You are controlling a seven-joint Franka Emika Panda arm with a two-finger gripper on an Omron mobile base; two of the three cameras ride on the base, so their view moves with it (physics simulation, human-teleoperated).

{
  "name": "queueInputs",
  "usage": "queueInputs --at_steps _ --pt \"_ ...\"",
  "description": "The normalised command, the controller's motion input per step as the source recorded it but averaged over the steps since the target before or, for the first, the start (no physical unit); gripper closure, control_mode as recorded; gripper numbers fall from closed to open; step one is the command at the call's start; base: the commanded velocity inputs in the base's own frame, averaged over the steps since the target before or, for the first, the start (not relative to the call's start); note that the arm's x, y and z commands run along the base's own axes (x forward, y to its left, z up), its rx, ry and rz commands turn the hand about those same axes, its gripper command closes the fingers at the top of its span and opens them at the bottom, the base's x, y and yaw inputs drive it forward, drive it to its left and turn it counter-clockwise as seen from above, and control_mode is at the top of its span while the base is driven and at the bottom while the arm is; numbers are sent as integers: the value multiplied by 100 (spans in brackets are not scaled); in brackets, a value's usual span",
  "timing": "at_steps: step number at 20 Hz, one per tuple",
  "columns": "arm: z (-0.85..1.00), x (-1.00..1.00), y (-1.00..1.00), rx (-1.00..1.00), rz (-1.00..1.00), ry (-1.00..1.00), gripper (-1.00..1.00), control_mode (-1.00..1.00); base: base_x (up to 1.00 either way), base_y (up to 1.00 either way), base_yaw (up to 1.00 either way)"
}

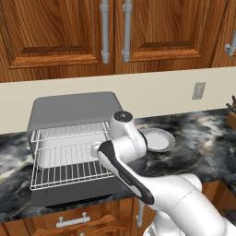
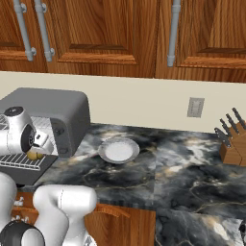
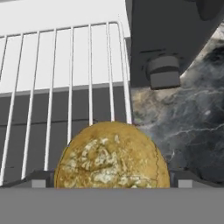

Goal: Open the toaster oven door. Place the bread on the bottom rack in the toaster oven and place the chicken drumstick on the top rack.

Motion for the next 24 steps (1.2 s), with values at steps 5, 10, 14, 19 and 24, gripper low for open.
queueInputs --at_steps 5,10,14,19,24 --pt "11 5 58 0 -9 0 100 -100 0 0 0" --pt "3 13 50 0 -6 0 100 -100 0 0 0" --pt "1 0 37 0 -4 3 100 -100 0 0 0" --pt "-1 0 26 0 -5 0 100 -100 0 0 0" --pt "-1 0 22 0 -8 0 100 -100 0 0 0"
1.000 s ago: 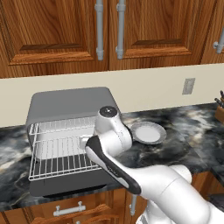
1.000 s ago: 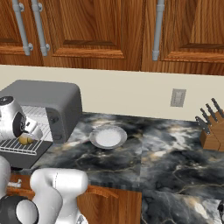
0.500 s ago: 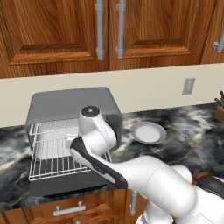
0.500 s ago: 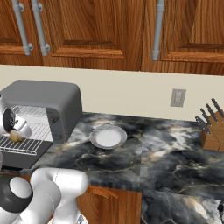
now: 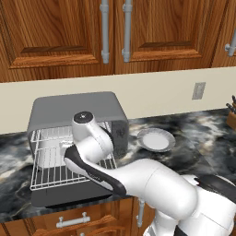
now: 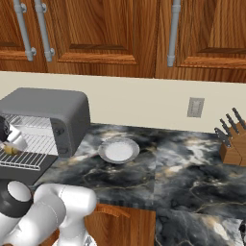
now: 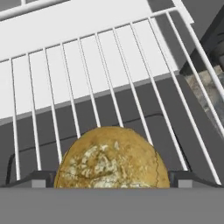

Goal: Open the toaster oven door. Place the bread on the bottom rack in the toaster oven and place the chicken drumstick on the top rack.

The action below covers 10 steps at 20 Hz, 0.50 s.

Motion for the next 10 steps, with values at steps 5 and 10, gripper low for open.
queueInputs --at_steps 5,10 --pt "-10 0 24 0 -9 0 100 -100 0 0 0" --pt "-9 0 13 0 -16 0 100 -100 0 0 0"
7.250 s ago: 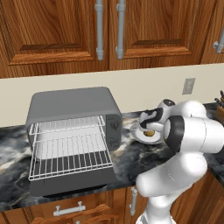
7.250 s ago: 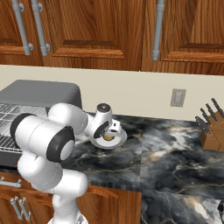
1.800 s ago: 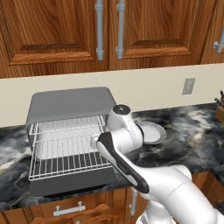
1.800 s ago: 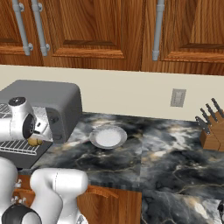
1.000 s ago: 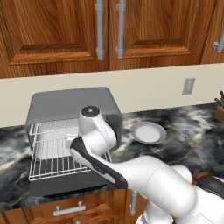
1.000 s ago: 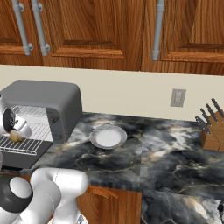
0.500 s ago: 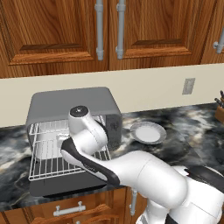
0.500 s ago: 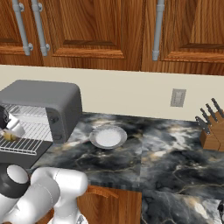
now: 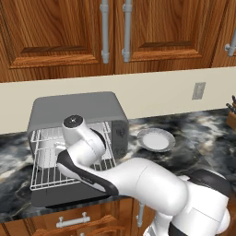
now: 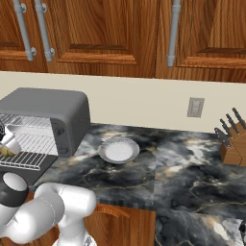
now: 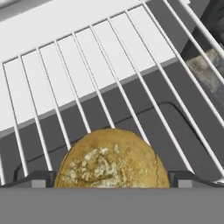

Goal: Open the toaster oven door. Place the bread on the bottom rack in the toaster oven and place the chicken drumstick on the top rack.

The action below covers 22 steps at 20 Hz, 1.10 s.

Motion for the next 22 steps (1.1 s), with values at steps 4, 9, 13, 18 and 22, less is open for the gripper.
queueInputs --at_steps 4,9,13,18,22 --pt "-6 3 5 0 -20 0 100 -100 0 0 0" --pt "-2 2 1 0 -19 0 100 -100 0 0 0" --pt "-1 4 0 0 -17 0 100 -100 0 0 0" --pt "-6 8 0 0 -17 0 -100 -100 0 0 0" --pt "-6 8 0 0 -14 0 -100 -100 0 0 0"
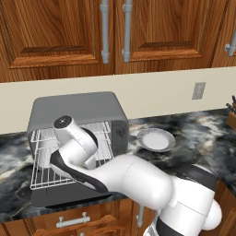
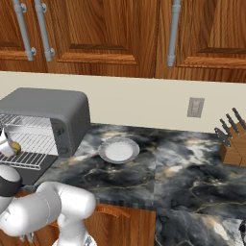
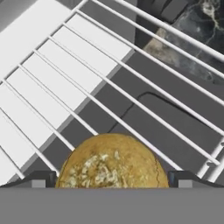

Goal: Open the toaster oven door. Place the bread on the bottom rack in the toaster oven and place the chicken drumstick on the top rack.

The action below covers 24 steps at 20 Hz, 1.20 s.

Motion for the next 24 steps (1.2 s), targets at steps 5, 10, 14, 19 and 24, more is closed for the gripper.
queueInputs --at_steps 5,10,14,19,24 --pt "-5 1 0 0 -14 0 -100 -100 0 0 0" --pt "2 -9 3 0 -10 0 -100 -100 0 0 0" --pt "1 -7 18 0 -10 0 -100 -100 0 0 0" --pt "-19 -2 23 -3 -7 0 -100 -100 0 0 0" --pt "-29 0 14 -4 -5 0 -100 -100 0 0 0"
